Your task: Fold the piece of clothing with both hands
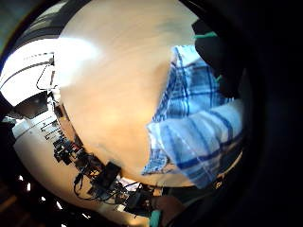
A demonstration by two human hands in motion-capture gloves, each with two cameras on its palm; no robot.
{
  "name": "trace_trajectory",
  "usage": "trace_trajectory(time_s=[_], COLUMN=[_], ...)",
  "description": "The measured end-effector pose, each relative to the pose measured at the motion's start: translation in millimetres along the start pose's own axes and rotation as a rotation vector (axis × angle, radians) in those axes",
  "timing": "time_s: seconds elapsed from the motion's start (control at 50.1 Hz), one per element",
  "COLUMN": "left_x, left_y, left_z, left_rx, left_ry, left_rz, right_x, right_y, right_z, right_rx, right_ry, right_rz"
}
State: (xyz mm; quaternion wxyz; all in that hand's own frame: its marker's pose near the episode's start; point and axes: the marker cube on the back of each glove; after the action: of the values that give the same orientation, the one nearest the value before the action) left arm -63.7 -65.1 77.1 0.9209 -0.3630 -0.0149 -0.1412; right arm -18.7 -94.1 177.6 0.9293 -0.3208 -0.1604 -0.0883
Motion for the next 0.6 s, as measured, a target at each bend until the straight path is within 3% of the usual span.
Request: trace_trajectory(time_s=[0.04, 0.12, 0.2, 0.279, 0.359, 0.399, 0.459, 0.559, 0.599], left_x=[-2, 4, 1, 5, 13, 6, -8, 1, 6], left_y=[-5, -4, -11, 2, 17, 20, 18, 35, 42], left_z=[3, 9, 8, 5, -9, -20, -32, -34, -30], left_rx=[0.061, 0.109, 0.218, 0.211, 0.299, 0.409, 0.564, 0.634, 0.628], left_ry=[-0.011, 0.042, 0.049, 0.088, 0.136, 0.078, -0.033, -0.016, -0.007], left_rz=[0.011, 0.046, 0.032, 0.053, 0.13, 0.086, 0.009, 0.026, 0.028], right_x=[5, 4, 7, 23, 14, 12, 16, 0, 12], right_y=[-3, -6, -9, -9, 1, 13, 37, 74, 92], right_z=[4, 11, 13, 3, -16, -28, -37, -42, -42], right_rx=[0.046, 0.129, 0.223, 0.353, 0.479, 0.521, 0.49, 0.468, 0.452], right_ry=[0.056, 0.048, 0.064, 0.176, 0.11, 0.096, 0.128, -0.044, 0.03], right_rz=[0.065, 0.03, 0.034, 0.178, 0.101, 0.095, 0.167, 0.022, 0.15])
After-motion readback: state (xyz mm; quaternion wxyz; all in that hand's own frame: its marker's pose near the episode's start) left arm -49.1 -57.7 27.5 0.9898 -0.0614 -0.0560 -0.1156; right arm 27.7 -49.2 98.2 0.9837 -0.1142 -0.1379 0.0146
